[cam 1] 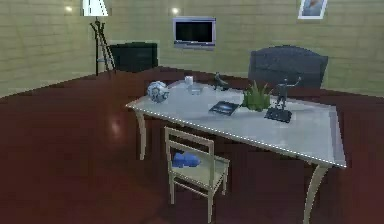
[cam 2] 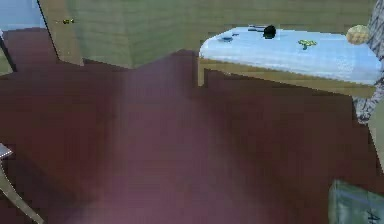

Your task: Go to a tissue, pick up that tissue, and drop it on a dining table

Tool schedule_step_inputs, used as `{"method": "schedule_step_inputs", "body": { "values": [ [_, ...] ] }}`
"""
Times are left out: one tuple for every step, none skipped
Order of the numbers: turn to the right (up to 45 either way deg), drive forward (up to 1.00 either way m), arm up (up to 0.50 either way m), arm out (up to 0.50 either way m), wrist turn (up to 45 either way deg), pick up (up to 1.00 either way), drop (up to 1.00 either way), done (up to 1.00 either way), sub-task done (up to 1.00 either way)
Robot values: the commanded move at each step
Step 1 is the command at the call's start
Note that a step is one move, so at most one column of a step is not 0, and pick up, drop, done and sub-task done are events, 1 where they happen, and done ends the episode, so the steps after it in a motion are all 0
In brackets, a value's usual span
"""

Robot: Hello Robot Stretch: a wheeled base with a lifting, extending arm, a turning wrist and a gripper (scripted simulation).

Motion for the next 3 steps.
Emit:
{"method": "schedule_step_inputs", "body": {
  "values": [
    [-45.0, 0.0, 0.0, 0.0, 0.0, 0.0, 0.0, 0.0, 0.0],
    [-6.0, 0.0, 0.0, 0.0, 0.0, 0.0, 0.0, 0.0, 0.0],
    [0.0, 1.0, 0.0, 0.0, 0.0, 0.0, 0.0, 0.0, 0.0]
  ]
}}
